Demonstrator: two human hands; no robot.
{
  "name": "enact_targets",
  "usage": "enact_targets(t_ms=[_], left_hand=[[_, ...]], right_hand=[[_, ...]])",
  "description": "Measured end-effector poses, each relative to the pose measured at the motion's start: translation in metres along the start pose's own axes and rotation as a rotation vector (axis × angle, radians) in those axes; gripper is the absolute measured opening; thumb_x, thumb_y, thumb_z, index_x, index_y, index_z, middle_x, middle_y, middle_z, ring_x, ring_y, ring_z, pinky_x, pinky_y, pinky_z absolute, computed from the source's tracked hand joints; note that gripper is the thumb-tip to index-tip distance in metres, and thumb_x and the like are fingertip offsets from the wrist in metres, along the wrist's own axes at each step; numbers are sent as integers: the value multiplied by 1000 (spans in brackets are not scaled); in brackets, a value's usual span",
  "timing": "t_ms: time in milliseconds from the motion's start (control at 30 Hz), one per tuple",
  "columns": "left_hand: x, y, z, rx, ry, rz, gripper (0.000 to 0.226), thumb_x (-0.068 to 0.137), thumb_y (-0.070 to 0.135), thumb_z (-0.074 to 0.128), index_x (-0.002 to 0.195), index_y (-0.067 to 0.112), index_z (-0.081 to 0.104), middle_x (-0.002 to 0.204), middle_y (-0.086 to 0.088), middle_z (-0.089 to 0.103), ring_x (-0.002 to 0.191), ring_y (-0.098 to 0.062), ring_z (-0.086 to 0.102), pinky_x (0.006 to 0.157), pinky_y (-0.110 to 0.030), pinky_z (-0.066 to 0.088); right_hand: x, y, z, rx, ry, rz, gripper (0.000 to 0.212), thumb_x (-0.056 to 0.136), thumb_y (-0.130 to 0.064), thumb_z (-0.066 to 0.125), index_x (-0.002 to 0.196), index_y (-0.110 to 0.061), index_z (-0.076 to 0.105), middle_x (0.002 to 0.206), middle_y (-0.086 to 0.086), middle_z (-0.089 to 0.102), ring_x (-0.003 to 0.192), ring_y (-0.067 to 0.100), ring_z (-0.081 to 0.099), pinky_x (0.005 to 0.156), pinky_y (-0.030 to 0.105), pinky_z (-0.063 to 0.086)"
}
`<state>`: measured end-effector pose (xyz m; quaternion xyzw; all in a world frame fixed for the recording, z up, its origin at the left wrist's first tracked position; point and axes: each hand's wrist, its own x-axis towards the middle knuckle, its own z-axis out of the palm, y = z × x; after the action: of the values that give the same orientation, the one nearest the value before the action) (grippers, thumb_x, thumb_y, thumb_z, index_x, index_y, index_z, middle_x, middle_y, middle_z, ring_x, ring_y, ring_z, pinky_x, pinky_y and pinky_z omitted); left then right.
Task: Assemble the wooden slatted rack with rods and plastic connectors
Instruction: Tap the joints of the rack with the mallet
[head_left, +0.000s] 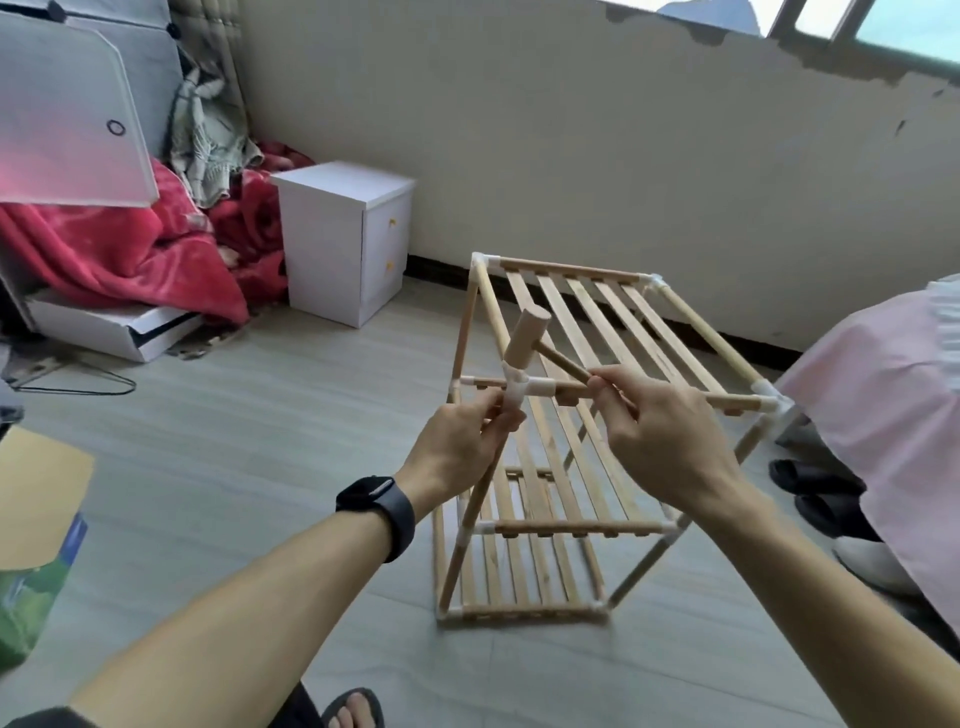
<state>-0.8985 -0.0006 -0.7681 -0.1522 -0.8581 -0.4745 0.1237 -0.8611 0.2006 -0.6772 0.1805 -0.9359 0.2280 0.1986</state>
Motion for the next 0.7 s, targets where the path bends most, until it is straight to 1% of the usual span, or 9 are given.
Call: enact_targets(t_ms=[100,167,233,300,400,467,533,633,700], left_hand=[[-1,-1,0,10,-3,13,35,101,44,49,121,19,63,95,4,75,85,-17,73,76,-43,61],[0,-1,0,16,-1,19,35,101,43,49,121,18,63,96,3,75,85,-17,73,75,-42,62],[0,-1,0,22,-1,16,30,103,38,51,120,17,64,99,4,75,88,-15,73,79,-40,61],[0,-1,0,26,-1,21,25,103,35,52,118,18,64,99,4,75,88,-14,72,80,-39,61],[0,0,0,39,0,28,26,103,36,52,119,18,63,94,5,74,82,-15,72,75,-41,61],[0,-2,-1,43,0,22,25,103,35,52,118,18,63,96,4,74,84,-15,72,76,-41,61],[1,-2,0,45,0,27,23,103,34,53,117,19,63,97,4,75,86,-15,72,77,-40,61],[1,-1,1,50,5,33,25,103,36,52,118,20,62,97,6,75,85,-14,72,76,-39,61],[1,-4,1,47,11,31,22,103,36,52,115,21,63,97,7,74,85,-13,72,77,-39,61]], right_hand=[[-2,-4,-13,48,115,-27,24,105,-27,50,117,-17,67,70,-5,67,48,11,55,37,19,38],[-7,-7,-15,-10,168,-88,25,106,-27,48,117,-15,67,70,-4,66,48,11,53,42,19,41],[-11,-9,-11,-107,47,-131,28,106,-28,45,111,-15,68,63,-8,57,43,10,46,41,21,39],[-8,-7,-12,-104,-42,-101,28,105,-29,46,110,-14,70,61,-9,54,44,10,46,41,21,37],[-8,-10,-15,14,91,-90,21,106,-25,47,110,-17,67,65,-6,60,50,9,53,38,19,37],[-11,-12,-11,-14,24,-111,18,106,-24,46,107,-25,65,60,-7,56,50,7,53,37,20,35],[-11,-9,-9,-34,-62,-60,22,106,-27,47,108,-22,68,58,-6,55,44,9,50,38,21,36],[-11,-8,-10,25,98,-58,22,106,-26,46,109,-17,66,64,-5,58,49,12,52,39,21,37],[-14,-12,-6,14,10,-72,21,106,-26,45,108,-20,65,63,-6,56,54,9,55,40,19,35]])
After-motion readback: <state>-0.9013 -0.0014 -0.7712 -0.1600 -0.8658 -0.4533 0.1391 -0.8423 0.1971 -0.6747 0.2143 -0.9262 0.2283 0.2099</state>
